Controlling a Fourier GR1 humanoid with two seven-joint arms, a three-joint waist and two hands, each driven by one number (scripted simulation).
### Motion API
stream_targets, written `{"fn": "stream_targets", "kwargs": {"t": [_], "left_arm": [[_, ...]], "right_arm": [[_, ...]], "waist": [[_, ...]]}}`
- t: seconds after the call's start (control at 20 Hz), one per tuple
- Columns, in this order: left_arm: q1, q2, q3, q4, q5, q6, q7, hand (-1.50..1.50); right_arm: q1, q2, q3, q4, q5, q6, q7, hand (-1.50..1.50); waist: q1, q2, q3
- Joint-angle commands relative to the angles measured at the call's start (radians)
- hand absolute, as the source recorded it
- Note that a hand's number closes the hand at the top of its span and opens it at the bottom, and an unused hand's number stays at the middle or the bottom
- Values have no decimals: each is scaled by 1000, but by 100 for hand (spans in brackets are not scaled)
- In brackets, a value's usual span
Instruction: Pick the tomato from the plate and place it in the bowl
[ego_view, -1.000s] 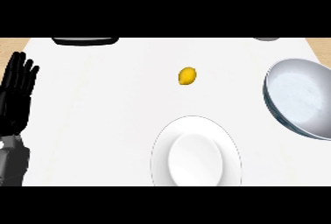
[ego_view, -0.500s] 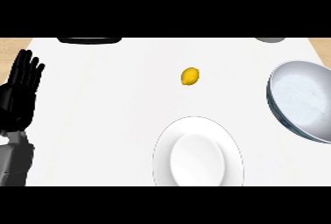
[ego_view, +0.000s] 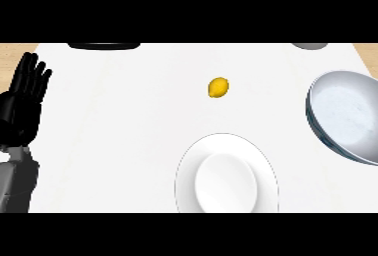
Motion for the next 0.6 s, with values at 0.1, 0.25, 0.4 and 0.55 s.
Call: {"fn": "stream_targets", "kwargs": {"t": [0.1,0.25,0.4,0.55], "left_arm": [[18,-5,18,41,8,-18,-59,0],[11,0,9,-12,-3,2,-2,0],[55,-53,-29,-70,-36,46,8,0],[49,-4,16,-92,9,9,41,0]], "right_arm": [[-107,152,133,-140,-26,61,163,150],[-50,261,159,-236,-10,-9,230,150],[-66,327,188,-294,14,-49,320,150],[-38,382,249,-298,130,-169,337,150]], "waist": [[-2,2,0],[-16,-1,1],[-15,-3,1],[-11,-2,2]]}}
